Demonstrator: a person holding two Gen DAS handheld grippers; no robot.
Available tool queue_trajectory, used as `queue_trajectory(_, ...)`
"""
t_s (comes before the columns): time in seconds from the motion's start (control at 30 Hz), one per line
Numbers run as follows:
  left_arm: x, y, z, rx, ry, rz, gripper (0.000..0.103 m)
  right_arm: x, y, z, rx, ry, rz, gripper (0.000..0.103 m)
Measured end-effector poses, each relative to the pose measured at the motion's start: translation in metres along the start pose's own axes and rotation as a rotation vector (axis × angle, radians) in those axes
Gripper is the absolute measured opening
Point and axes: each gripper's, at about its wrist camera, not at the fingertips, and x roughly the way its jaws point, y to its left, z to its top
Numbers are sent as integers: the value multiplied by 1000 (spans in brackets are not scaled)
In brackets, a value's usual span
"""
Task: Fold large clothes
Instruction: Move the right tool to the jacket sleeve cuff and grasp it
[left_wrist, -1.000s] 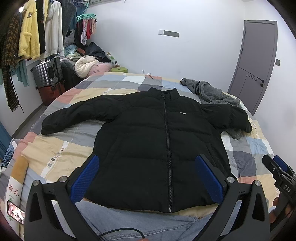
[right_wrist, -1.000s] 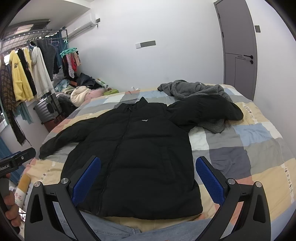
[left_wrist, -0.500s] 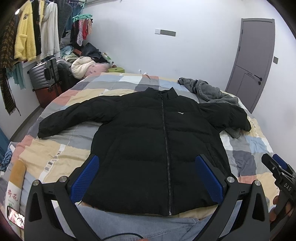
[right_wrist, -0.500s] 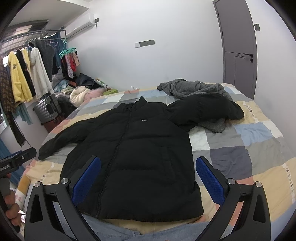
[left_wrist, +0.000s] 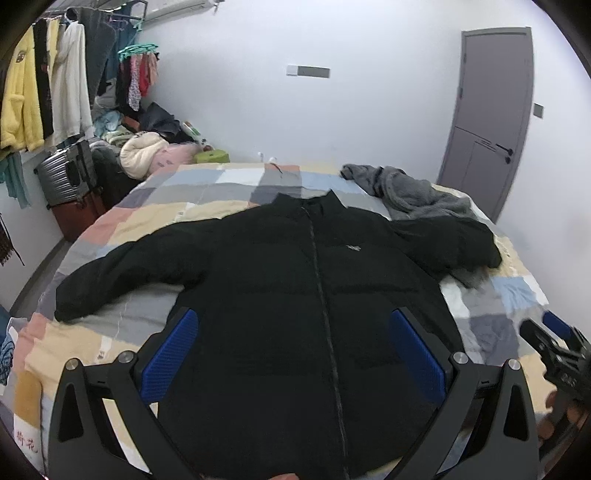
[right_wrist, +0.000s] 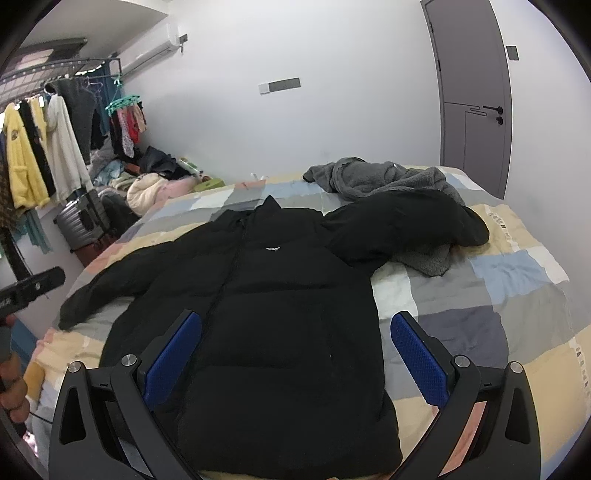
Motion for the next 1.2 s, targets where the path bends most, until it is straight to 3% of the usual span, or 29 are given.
queue_trajectory(0.17,40,12,7,-4,4,-36,103,26,-4,1,1,7,-8,103)
queue_trajectory(0.27,60,22,3,-26,-23,11,103,45,-10,-2,17,19,-12,103)
queue_trajectory(0.4,91,36,-3,-57,36,-24,103,68,-23,0,35,25,-52,103)
queue_trajectory(0.57,105,44,-11,-94,22,-12,103,84,-36,15,34,21,-70,103)
queue_trajectory(0.7,118,49,-18,-127,37,-44,103,94,-48,34,37,-4,-60,103)
queue_trajectory(0.83,129,54,-23,-165,28,-59,103,109,-74,59,62,-29,9,103)
queue_trajectory(0.97,137,56,-26,-183,34,-59,103,132,-105,79,52,-23,-2,103)
queue_trajectory(1.2,147,54,-31,-173,62,-39,103,171,-172,86,151,-15,4,102)
